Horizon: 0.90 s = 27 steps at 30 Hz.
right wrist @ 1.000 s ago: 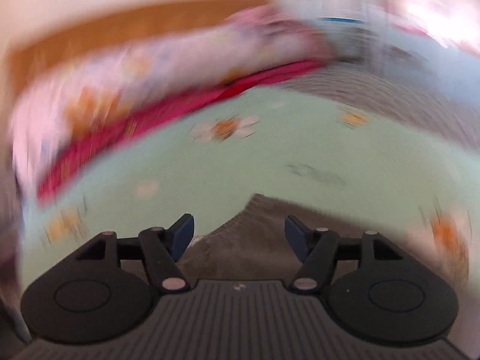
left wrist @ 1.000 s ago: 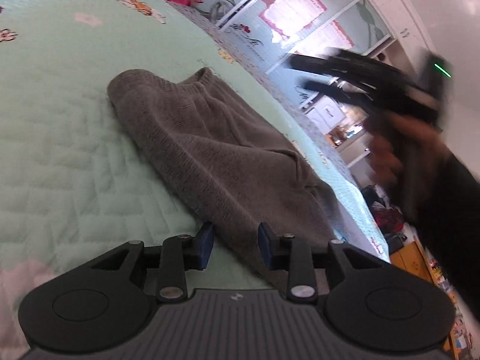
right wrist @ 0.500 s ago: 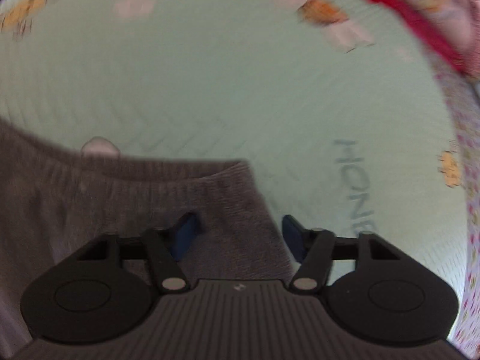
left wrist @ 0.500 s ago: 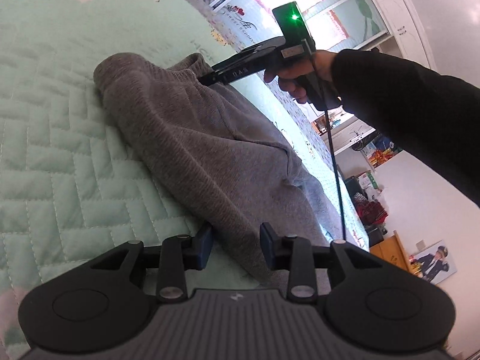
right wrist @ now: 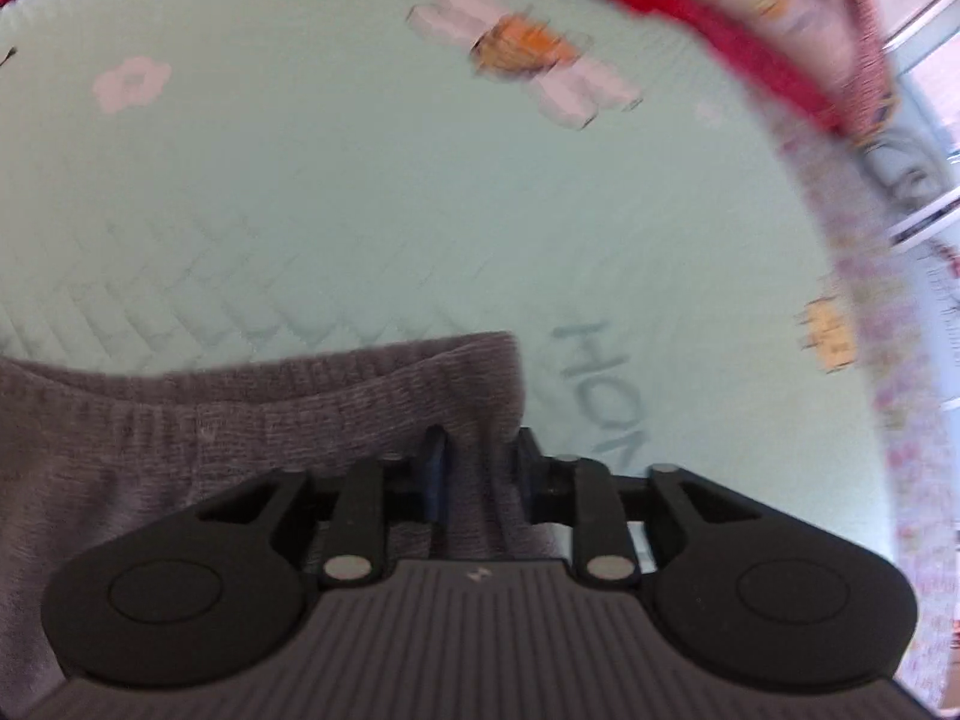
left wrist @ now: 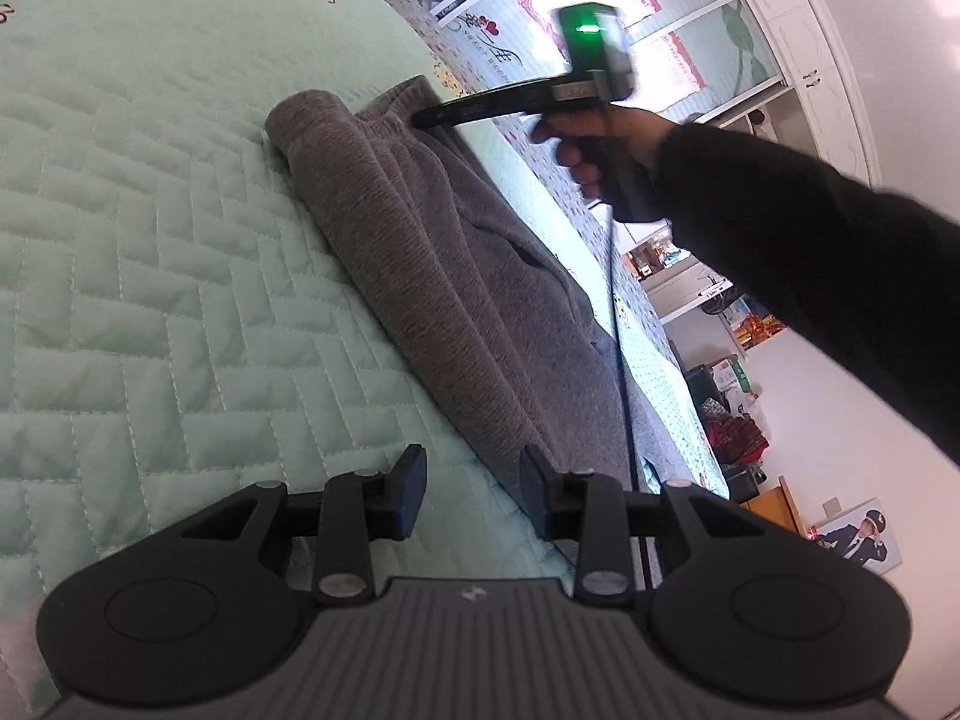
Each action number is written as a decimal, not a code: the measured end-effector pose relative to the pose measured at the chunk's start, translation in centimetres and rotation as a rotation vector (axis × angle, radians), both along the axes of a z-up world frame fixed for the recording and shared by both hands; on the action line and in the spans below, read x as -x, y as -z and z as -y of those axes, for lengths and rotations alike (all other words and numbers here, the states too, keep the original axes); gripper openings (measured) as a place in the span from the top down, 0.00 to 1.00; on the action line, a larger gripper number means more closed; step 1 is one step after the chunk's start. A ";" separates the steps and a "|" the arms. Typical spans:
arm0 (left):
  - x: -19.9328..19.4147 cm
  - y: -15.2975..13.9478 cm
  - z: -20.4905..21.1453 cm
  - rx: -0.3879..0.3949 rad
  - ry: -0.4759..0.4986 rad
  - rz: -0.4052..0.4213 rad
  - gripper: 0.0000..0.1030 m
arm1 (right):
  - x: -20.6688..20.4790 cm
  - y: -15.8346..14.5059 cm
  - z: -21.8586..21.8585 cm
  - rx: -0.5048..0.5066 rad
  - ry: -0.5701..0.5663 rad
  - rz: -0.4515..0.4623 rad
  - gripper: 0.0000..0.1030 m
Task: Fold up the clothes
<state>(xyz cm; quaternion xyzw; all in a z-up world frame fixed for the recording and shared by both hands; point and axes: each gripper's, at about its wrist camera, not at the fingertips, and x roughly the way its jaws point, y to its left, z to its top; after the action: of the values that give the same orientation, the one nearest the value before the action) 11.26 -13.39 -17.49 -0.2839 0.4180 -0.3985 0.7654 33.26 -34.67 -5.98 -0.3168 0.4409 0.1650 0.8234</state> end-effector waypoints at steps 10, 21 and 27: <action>-0.1 0.0 -1.2 0.017 -0.114 0.018 0.65 | 18.7 -7.2 8.6 -0.454 0.493 0.226 0.46; -5.5 -1.7 -1.4 -0.015 -0.300 -0.131 0.56 | 44.9 0.4 2.2 -0.582 0.857 0.456 0.38; -10.3 -0.9 0.0 -0.084 -0.357 -0.305 0.95 | 52.7 1.7 8.9 -0.821 1.220 0.542 0.35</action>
<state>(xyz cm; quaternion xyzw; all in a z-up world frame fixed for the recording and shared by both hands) 21.59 -13.40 -16.60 -0.3783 0.4882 -0.1917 0.7627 -19.45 -43.58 -7.70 0.2818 0.2242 -0.2501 0.8987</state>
